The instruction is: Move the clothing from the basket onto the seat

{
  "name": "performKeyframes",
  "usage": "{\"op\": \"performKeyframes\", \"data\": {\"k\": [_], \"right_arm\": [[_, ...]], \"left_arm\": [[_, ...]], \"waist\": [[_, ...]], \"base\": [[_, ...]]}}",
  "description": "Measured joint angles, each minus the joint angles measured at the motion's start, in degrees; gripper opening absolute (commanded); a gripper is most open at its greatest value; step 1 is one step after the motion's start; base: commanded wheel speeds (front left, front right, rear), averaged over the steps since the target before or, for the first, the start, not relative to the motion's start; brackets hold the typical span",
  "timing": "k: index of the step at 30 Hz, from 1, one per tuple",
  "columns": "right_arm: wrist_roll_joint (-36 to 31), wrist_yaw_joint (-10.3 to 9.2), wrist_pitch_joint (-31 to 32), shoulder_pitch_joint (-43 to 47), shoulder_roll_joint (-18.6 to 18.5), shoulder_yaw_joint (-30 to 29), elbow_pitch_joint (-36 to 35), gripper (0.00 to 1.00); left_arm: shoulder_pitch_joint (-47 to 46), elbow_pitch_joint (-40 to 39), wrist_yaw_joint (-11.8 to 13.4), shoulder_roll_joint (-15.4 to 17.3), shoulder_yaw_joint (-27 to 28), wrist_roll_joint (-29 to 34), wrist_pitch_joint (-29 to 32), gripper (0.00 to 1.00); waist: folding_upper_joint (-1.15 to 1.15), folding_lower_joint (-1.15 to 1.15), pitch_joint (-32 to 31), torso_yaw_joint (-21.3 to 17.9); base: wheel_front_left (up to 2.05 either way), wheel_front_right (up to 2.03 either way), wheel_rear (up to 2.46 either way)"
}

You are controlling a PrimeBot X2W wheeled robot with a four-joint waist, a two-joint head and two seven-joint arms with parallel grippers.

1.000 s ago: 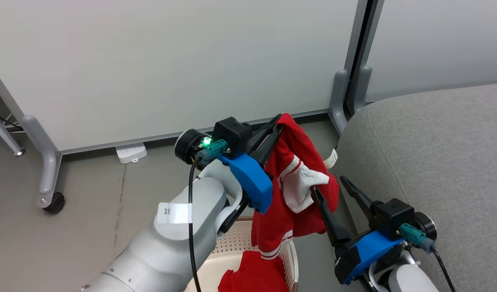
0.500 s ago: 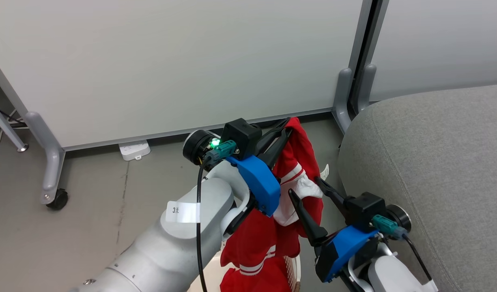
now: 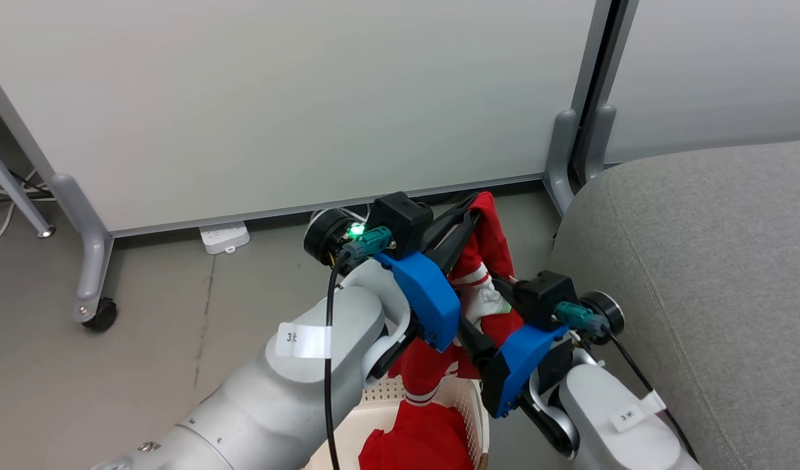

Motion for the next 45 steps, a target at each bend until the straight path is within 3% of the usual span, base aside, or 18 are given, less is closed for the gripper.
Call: {"op": "performKeyframes", "data": {"k": [10, 11, 12, 45], "right_arm": [[3.32, 0.0, -2.08, -6.78, 0.0, 3.78, 9.61, 1.0], [3.86, 0.0, -2.05, -6.95, 0.0, 4.21, 10.43, 0.65], [3.97, 0.0, -2.08, -7.1, 0.0, 4.63, 11.15, 0.0], [5.86, 0.0, -6.38, -9.42, 0.0, 7.86, 16.72, 0.0]], "left_arm": [[-0.91, -0.85, 0.21, -0.01, -1.91, -1.93, -0.08, 0.0], [-0.99, -0.92, 0.22, -0.01, -2.02, -2.18, -0.08, 0.0], [-1.02, -0.98, 0.24, 0.0, -2.09, -2.21, -0.08, 0.0], [-1.18, 1.41, 0.45, -0.01, -1.76, -2.69, -0.09, 0.0]], "waist": [[0.0, 0.0, -0.2, 0.49], [0.0, 0.0, -0.23, 0.58], [0.0, 0.0, -0.26, 0.65], [0.0, 0.0, -0.86, -0.53]], "base": [[0.0, 0.0, 0.0], [0.0, 0.0, 0.0], [0.0, 0.0, 0.0], [0.0, 0.0, 0.0]]}}
